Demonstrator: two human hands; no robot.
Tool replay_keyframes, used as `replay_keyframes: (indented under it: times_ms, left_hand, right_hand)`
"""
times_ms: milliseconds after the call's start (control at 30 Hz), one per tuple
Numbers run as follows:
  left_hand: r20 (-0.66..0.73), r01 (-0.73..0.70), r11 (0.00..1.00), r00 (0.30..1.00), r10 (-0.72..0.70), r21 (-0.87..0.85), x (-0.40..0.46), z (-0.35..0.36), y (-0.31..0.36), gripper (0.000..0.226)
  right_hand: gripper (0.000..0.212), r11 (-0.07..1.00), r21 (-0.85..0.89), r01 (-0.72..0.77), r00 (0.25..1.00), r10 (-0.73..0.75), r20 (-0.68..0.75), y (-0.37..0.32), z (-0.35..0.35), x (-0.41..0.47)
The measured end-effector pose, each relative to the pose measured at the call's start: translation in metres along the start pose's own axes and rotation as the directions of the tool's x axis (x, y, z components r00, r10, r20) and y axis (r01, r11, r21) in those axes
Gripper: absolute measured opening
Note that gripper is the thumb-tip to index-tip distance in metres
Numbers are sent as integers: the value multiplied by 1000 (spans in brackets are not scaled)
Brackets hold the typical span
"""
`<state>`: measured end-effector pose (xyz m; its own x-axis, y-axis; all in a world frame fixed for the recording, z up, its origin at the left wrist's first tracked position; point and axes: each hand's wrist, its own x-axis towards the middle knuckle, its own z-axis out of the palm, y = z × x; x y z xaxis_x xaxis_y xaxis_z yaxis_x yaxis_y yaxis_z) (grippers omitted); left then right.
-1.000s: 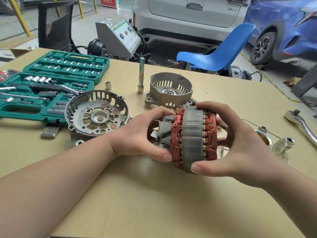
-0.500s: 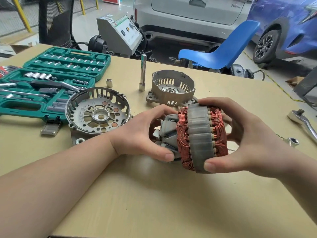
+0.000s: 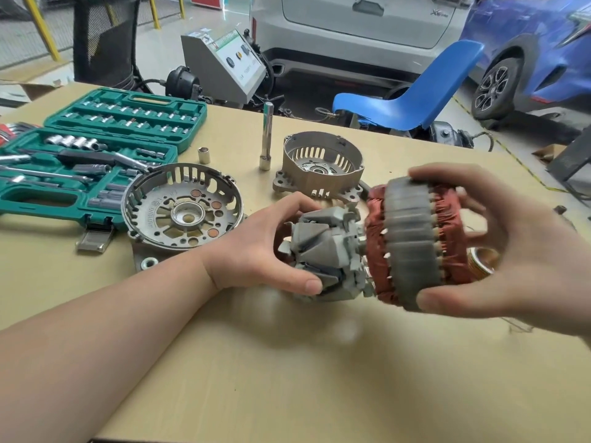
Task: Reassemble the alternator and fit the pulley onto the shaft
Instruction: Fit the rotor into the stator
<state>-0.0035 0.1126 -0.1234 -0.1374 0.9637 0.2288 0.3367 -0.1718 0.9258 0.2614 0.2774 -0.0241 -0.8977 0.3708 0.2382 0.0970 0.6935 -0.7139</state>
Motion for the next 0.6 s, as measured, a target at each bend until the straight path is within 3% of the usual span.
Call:
replay_keyframes:
  times_ms: [167, 267, 400, 600]
  left_hand:
    - [-1, 23, 1000, 1000, -23, -16, -2, 1, 1, 79]
    - [-5, 22, 1000, 1000, -22, -20, -1, 2, 1, 79]
    - [-9, 34, 999, 999, -35, -30, -3, 3, 2, 79]
    - [-28, 53, 999, 998, -53, -1, -2, 4, 2, 84]
  right_hand:
    - [125, 933, 359, -31, 987, 86, -138, 19, -14, -32]
    - [121, 893, 448, 37, 964, 86, -250, 29, 3, -61]
    - [123, 917, 393, 68, 930, 84, -358, 17, 35, -85]
    - [129, 963, 270, 29, 946, 61, -318, 14, 56, -94]
